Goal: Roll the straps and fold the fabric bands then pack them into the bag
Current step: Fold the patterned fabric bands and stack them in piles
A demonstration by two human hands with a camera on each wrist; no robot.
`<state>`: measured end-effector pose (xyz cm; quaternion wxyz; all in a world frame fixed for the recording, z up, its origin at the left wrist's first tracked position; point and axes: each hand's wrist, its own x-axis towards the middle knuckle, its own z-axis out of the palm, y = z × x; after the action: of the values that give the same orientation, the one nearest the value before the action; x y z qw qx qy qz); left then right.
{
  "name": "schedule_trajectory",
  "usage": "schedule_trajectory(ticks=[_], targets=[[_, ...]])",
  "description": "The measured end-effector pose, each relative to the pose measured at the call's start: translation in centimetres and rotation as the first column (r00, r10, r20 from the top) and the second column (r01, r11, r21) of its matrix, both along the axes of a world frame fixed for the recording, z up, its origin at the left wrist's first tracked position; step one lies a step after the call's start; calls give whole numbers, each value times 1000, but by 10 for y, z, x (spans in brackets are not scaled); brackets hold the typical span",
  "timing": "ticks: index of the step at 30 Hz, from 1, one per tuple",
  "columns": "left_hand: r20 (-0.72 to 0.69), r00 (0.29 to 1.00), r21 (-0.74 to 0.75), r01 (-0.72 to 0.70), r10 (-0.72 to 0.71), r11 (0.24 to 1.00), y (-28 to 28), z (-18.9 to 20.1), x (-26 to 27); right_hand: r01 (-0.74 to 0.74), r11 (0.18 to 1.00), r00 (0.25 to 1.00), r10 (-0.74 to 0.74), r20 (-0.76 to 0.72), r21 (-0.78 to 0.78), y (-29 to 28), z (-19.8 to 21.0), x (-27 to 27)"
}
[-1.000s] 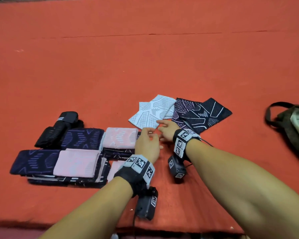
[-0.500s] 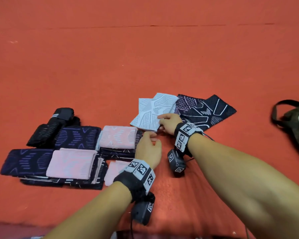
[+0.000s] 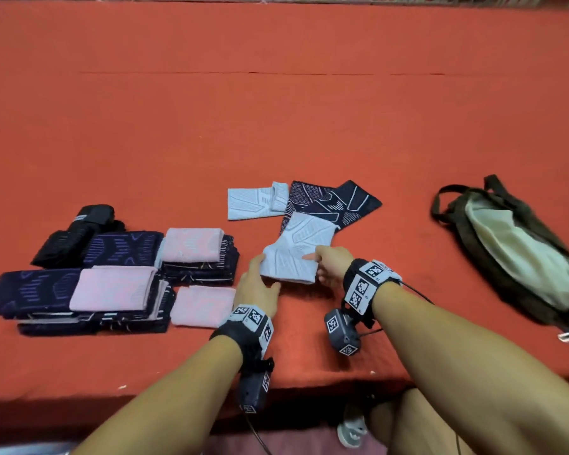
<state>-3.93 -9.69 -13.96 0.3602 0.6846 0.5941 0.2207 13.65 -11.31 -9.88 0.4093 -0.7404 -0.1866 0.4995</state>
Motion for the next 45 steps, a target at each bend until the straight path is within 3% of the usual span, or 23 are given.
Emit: schedule_trajectory(ticks=[3, 7, 10, 16, 20, 27, 29, 39, 45], targets=[[49, 998, 71, -46, 43, 996, -6, 2, -2, -28, 1000, 999, 28, 18, -6, -21, -5, -1], [-41, 997, 158, -60, 67, 986, -13, 13, -9, -233, 962, 964, 210, 163, 142, -45, -25, -1], [-48, 996, 183, -71, 81, 980, -22, 15, -16, -387, 904, 873, 295, 388, 184, -55, -38, -5], [96, 994, 193, 24, -43, 981, -30, 4, -26, -389, 904, 756, 205, 622, 175, -68, -38, -10], [116, 990, 139, 59, -76, 988, -38, 3, -26, -463, 886, 708, 350, 614, 29, -73, -37, -7], [41, 992, 108, 116, -121, 987, -37, 1, -25, -334, 941, 876, 290, 385, 51, -72, -48, -2], [35, 992, 105, 113, -117, 988, -35, -1, -24, -299, 953, 894, 264, 361, 43, -71, -44, 0], [-26, 998, 119, 51, -48, 992, -37, -9, -25, -386, 923, 764, 326, 556, -11, -80, -41, 1], [-73, 985, 85, 163, -157, 983, -37, -15, -29, -430, 900, 656, 370, 658, -77, -82, -41, -3]])
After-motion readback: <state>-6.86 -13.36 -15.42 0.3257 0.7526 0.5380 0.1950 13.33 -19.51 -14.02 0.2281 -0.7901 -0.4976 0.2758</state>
